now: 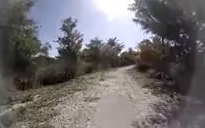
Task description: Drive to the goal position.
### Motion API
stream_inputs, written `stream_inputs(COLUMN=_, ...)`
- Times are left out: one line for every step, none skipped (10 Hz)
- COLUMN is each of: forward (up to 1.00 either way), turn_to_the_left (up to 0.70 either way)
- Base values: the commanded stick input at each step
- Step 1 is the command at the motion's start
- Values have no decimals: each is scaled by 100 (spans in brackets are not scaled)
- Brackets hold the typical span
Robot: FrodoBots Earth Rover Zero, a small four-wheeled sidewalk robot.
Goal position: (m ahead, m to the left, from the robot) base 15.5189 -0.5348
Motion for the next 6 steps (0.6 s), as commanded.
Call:
stream_inputs(forward=70, turn_to_the_left=0)
stream_inputs(forward=70, turn_to_the_left=0)
stream_inputs(forward=70, turn_to_the_left=0)
stream_inputs(forward=70, turn_to_the_left=0)
stream_inputs(forward=70, turn_to_the_left=0)
stream_inputs(forward=70, turn_to_the_left=0)
